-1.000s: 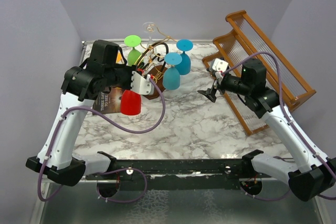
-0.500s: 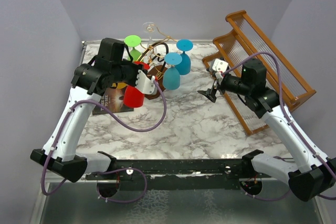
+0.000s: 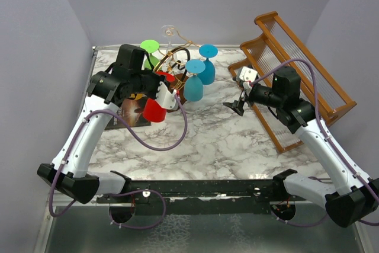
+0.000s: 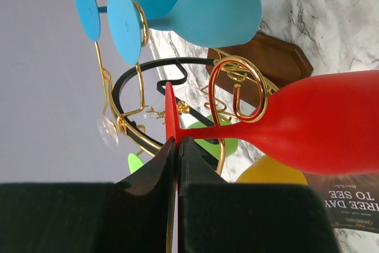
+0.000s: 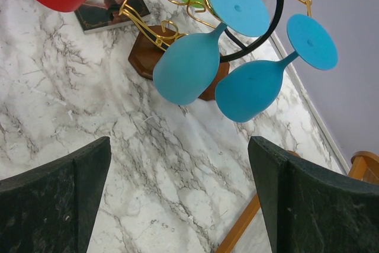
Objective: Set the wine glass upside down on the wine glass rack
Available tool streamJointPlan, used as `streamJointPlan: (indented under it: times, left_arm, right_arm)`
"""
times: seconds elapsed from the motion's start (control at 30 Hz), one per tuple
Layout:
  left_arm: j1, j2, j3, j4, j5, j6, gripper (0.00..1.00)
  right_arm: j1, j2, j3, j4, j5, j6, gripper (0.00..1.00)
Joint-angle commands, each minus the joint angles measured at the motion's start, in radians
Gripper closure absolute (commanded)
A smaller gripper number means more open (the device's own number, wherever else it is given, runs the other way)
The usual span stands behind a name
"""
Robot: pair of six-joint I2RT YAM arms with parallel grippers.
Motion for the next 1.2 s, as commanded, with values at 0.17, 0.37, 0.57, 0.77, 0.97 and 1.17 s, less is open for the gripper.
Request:
streamJointPlan:
  times: [0.17,0.37,0.57,0.77,0.97,1.17]
  left_arm:
    - [0.003,0.028,-0.003,0.025,0.147,0.054,1.0]
    - [-0.002,0.039,0.002,0.004,0.176,0.088,1.0]
    - [-0.003,0.039,0.0,-0.024,0.225,0.099,1.0]
    - [-0.004,0.035,0.011,-0.054,0.259,0.109,1.0]
    - [-0.004,0.027,0.011,-0.084,0.304,0.118,1.0]
    - [-0.003,0.015,0.024,-0.12,0.337,0.12,1.0]
  right_arm:
    - [-0.006,-0.018,-0.005,-0.005,-0.016,-0.024,0.02]
    - [-0.005,-0.022,-0.009,-0.005,-0.022,-0.029,0.02]
    - [-0.006,-0.023,-0.003,-0.013,-0.025,-0.034,0.02]
    - [-0.005,-0.021,0.0,-0.02,-0.037,-0.04,0.02]
    - [-0.006,-0.023,0.001,-0.027,-0.044,-0.041,0.02]
    - [-0.005,-0.017,0.004,-0.032,-0.05,-0.044,0.02]
